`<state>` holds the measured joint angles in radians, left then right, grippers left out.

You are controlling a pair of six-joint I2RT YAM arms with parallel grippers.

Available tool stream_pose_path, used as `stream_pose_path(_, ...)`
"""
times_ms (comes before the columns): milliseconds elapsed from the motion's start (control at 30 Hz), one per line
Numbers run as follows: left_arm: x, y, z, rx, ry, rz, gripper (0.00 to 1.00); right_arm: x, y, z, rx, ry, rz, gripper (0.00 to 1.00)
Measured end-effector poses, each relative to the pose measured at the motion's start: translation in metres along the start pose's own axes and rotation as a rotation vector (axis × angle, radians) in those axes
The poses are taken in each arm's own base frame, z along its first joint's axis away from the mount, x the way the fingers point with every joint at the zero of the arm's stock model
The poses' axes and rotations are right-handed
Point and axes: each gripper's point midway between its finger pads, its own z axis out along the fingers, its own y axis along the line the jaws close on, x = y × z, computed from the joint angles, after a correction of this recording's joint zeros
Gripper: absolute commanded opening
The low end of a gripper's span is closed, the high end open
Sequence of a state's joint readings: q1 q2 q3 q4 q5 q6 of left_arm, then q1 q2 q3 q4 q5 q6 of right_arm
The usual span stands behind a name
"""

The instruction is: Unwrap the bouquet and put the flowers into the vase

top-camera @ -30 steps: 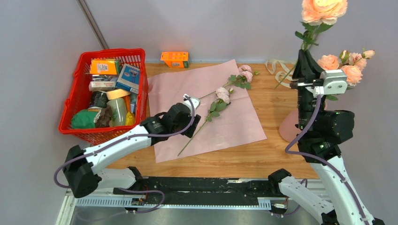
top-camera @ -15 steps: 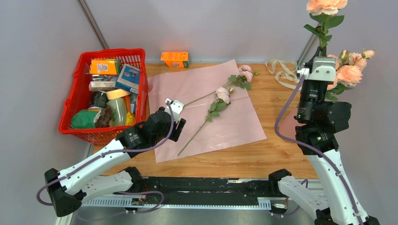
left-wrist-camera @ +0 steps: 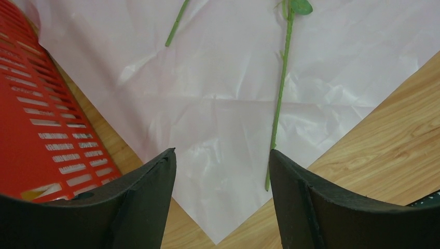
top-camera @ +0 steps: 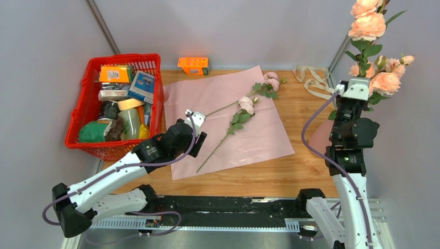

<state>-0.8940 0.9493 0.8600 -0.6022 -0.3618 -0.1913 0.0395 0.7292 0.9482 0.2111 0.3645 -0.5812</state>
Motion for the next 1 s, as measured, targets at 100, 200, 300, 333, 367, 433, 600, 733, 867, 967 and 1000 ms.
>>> stream_pose_path(100,-0.001,0.002,-0.001,-0.01,-0.004,-0.001,0.74,0.015,0.002,-0.008,0.002,0.03,0.019,0.05)
stream_pose_path(200,-0.003,0.005,-0.003,-0.023,-0.018,-0.006,0.74,0.031,0.004,-0.016,0.008,0.079,0.053,0.06)
stream_pose_path(300,-0.006,0.009,-0.007,-0.037,-0.038,-0.014,0.75,0.043,0.001,-0.025,0.041,0.125,0.089,0.14)
stream_pose_path(333,-0.007,0.01,-0.009,-0.04,-0.045,-0.016,0.75,0.049,0.0,-0.028,0.056,0.144,0.096,0.21)
stream_pose_path(367,-0.008,0.011,-0.01,-0.043,-0.05,-0.018,0.75,0.055,-0.002,-0.032,0.074,0.163,0.102,0.25)
stream_pose_path(433,-0.01,0.013,-0.012,-0.05,-0.061,-0.022,0.75,0.065,-0.005,-0.038,0.1,0.203,0.106,0.36)
stream_pose_path(600,-0.012,0.017,-0.015,-0.064,-0.076,-0.029,0.75,0.073,-0.002,-0.046,0.083,0.256,0.14,0.56)
stream_pose_path(733,-0.013,0.019,-0.016,-0.073,-0.083,-0.031,0.75,0.059,-0.002,-0.046,0.051,0.255,0.192,0.71)
stream_pose_path(867,-0.015,0.021,-0.019,-0.079,-0.094,-0.037,0.75,0.036,0.0,-0.044,-0.005,0.23,0.239,0.73)
stream_pose_path(967,-0.016,0.022,-0.02,-0.08,-0.101,-0.04,0.75,0.021,0.009,-0.043,-0.08,0.215,0.283,0.72)
stream_pose_path(1000,-0.016,0.022,-0.021,-0.081,-0.102,-0.041,0.75,0.017,0.014,-0.043,-0.111,0.211,0.3,0.72)
